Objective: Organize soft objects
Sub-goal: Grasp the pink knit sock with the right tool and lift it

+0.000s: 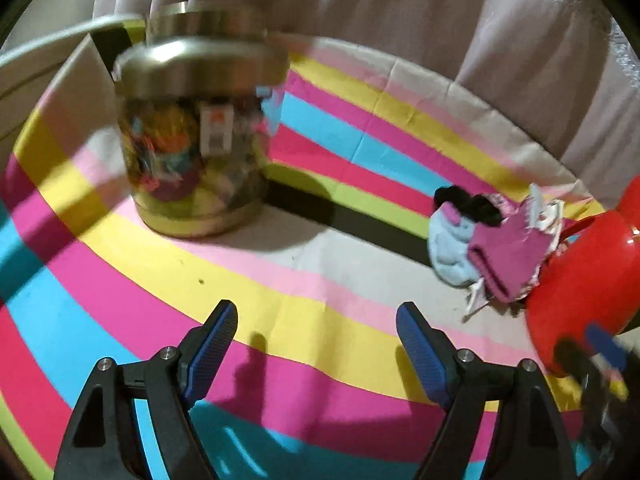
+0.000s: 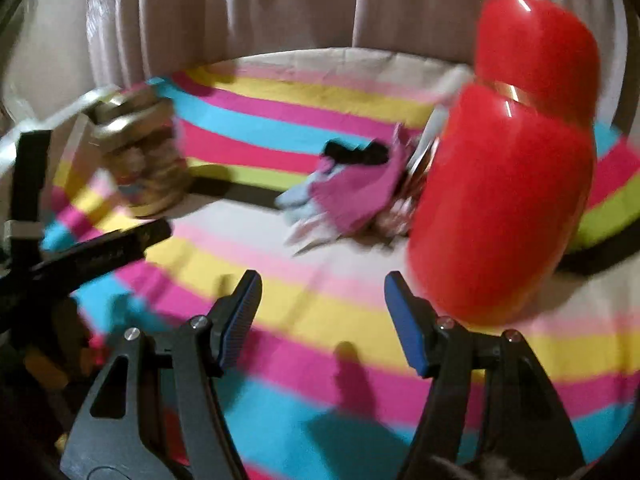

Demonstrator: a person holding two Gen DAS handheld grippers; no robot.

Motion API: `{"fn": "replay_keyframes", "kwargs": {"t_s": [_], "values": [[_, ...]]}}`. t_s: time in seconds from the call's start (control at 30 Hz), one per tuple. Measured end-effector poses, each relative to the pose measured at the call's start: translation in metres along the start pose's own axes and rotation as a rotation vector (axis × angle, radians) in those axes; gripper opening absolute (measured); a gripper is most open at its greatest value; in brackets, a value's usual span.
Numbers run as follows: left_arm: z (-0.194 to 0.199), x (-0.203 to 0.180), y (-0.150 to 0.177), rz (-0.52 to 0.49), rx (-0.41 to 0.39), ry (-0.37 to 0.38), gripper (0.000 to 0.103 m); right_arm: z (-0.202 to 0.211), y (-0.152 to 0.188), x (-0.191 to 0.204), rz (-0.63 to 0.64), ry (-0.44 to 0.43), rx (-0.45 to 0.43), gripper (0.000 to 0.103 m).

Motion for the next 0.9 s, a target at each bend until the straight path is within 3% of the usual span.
{"fn": "replay_keyframes", "kwargs": {"t_s": [0.07, 0.2, 0.33, 0.6, 0.73, 0.83, 0.87, 0.9], "values": [[-0.009, 0.001, 0.006, 0.007, 0.027, 0.0, 0.083, -0.011, -0.01, 0.001, 0.028, 0.059, 0.0, 0.067], [-0.015, 0.013, 0.009, 0.081, 0.049, 0.088, 0.086, -0.048, -0.033, 0.004, 0.041, 0.18, 0.034, 0.067], [-0.014, 0.018, 0.012, 0.105, 0.049, 0.127, 0.09, -0.073, -0.051, -0.011, -0.046, 0.336, 0.062, 0.067], [-0.015, 0.016, 0.007, 0.103, 0.05, 0.14, 0.093, -0.101, -0.076, -0.024, -0.18, 0.474, 0.128, 0.072], [-0.013, 0.017, 0.008, 0.105, 0.05, 0.141, 0.093, -0.124, -0.074, -0.032, -0.218, 0.5, 0.191, 0.073], [-0.013, 0.018, 0.008, 0.109, 0.049, 0.146, 0.093, -0.134, -0.068, -0.04, -0.289, 0.436, 0.221, 0.073], [-0.013, 0.018, 0.008, 0.111, 0.048, 0.147, 0.093, -0.132, -0.068, -0.042, -0.305, 0.384, 0.194, 0.064], [-0.014, 0.018, 0.007, 0.112, 0.048, 0.149, 0.093, -0.131, -0.068, -0.044, -0.321, 0.315, 0.176, 0.037]]}}
Point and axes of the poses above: each gripper's, at about its wrist camera, not at the fingertips, and z roughly against the way its jaws point, x to its left, y to its underside, the point moved 2 cm from there along -z, roughly the way its jaws point, and after that the axes turned 15 degrees about -y, right-handed, at the moved point
